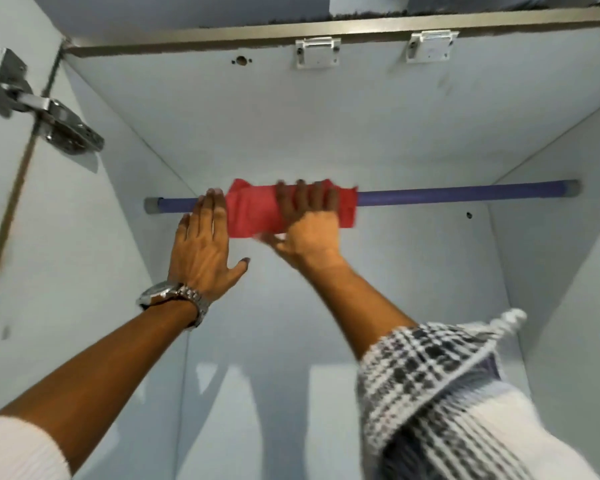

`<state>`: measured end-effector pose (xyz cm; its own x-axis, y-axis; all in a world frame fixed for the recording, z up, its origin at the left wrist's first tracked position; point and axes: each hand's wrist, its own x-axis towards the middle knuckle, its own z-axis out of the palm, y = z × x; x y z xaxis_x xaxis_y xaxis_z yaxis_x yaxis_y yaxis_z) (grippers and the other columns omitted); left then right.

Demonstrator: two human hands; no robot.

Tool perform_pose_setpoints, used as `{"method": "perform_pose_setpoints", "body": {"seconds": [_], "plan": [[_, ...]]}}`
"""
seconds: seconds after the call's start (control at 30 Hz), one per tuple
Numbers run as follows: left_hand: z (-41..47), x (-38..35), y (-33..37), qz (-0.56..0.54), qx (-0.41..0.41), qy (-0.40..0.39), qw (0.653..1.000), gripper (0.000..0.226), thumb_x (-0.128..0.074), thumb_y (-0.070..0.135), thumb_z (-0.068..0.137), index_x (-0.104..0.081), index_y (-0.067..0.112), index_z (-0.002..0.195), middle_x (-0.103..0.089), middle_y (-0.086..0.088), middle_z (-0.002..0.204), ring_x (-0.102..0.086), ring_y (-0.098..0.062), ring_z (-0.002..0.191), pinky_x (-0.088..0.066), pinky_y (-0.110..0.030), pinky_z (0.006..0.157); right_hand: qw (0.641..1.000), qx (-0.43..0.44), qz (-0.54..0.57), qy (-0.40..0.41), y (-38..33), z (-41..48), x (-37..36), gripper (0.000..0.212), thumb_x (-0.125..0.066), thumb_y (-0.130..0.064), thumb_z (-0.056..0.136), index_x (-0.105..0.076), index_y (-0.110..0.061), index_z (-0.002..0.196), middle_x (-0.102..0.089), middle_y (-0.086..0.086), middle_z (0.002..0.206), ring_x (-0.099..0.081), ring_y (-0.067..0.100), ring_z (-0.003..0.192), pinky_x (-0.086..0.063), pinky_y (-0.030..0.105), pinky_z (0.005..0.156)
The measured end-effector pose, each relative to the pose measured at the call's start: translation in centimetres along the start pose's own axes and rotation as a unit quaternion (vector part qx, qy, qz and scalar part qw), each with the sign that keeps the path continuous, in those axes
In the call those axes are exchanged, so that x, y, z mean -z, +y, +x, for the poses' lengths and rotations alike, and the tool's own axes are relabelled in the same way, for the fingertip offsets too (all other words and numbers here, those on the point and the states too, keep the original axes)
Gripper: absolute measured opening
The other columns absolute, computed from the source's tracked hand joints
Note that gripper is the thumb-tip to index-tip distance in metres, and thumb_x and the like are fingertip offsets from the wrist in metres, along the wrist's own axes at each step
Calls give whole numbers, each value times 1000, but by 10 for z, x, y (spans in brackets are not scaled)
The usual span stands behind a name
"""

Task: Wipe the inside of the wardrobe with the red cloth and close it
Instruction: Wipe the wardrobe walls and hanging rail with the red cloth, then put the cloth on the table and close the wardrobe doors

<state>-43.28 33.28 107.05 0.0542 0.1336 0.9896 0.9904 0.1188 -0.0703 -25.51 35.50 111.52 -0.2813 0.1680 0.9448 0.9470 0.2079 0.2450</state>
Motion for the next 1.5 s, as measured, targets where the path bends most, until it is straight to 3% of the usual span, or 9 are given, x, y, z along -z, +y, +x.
{"method": "perform_pose_setpoints", "body": {"seconds": [0.1, 0.33, 0.5, 0.63, 0.9, 1.0, 1.17, 1.3, 1.5], "plan": [[-12, 1, -9, -21, 40, 5, 999, 118, -82, 42, 77, -4, 4, 158, -31, -29, 156, -43, -47, 136, -47, -57, 106, 994, 68, -73, -37, -37, 10, 15, 109, -75, -47, 86, -5, -12, 161, -23, 24, 163, -30, 44, 146, -20, 59, 123], [-65, 6, 32, -96, 68, -20, 993, 91, -81, 36, 80, -32, 15, 154, -27, -26, 159, -34, -46, 143, -39, -61, 111, 995, 101, 9, -27, -5, -60, 33, 75, -54, -11, 97, -15, -20, 160, -39, 13, 158, -45, 33, 136, -37, 44, 109], [-268, 4, 149, -194, 79, -137, 968, 62, -76, 13, 80, -57, 17, 139, -33, -18, 161, -24, -38, 152, -18, -61, 122, 943, -22, 161, -289, 24, -295, 12, 57, -49, -8, 95, -35, -15, 150, -60, 11, 134, -59, 35, 120, -43, 42, 96], [-528, 59, 247, -237, -11, -408, 882, 47, -67, 4, 81, -65, 14, 127, -56, -13, 146, -34, -35, 149, -16, -59, 124, 787, -131, 234, -555, 46, -585, 44, 40, -45, -18, 104, -43, -17, 145, -60, 12, 137, -59, 33, 123, -47, 43, 99], [-901, 249, 386, -293, -224, -777, 509, 29, -55, 16, 90, -62, 22, 118, -71, -2, 119, -62, -28, 118, -30, -41, 113, 427, -283, 221, -830, 65, -1018, 226, 38, -42, -10, 103, -52, -11, 140, -60, 16, 141, -59, 31, 128, -47, 37, 105], [-965, 266, 428, -302, -247, -765, 513, 40, -54, 7, 90, -57, 22, 127, -64, -2, 131, -51, -28, 132, -27, -48, 116, 448, -313, 167, -821, 72, -1099, 256, 42, -42, -10, 101, -49, -20, 141, -61, 8, 137, -60, 28, 124, -51, 39, 100], [-1073, 263, 483, -305, -264, -742, 536, 63, -53, 5, 94, -35, 20, 153, -31, -7, 163, -20, -31, 154, -21, -63, 121, 595, -327, 59, -732, 61, -1216, 274, 67, -49, 3, 93, -38, -17, 156, -39, 8, 161, -39, 28, 147, -38, 46, 114], [-1156, 273, 485, -222, -335, -817, 413, 80, -46, 4, 95, -6, 27, 160, 10, 0, 170, 11, -23, 157, 3, -65, 123, 477, -271, 60, -834, 39, -1308, 291, 78, -43, -6, 99, -1, -21, 163, 4, 5, 172, -4, 28, 159, -16, 54, 126], [-1145, 279, 466, -253, -299, -834, 389, 75, -42, 17, 102, 4, 30, 160, 20, 1, 167, 18, -19, 155, 7, -56, 126, 462, -268, 59, -844, 39, -1333, 299, 97, -58, -45, 94, 8, -22, 162, 11, 4, 171, 9, 30, 158, 0, 58, 126]]}}
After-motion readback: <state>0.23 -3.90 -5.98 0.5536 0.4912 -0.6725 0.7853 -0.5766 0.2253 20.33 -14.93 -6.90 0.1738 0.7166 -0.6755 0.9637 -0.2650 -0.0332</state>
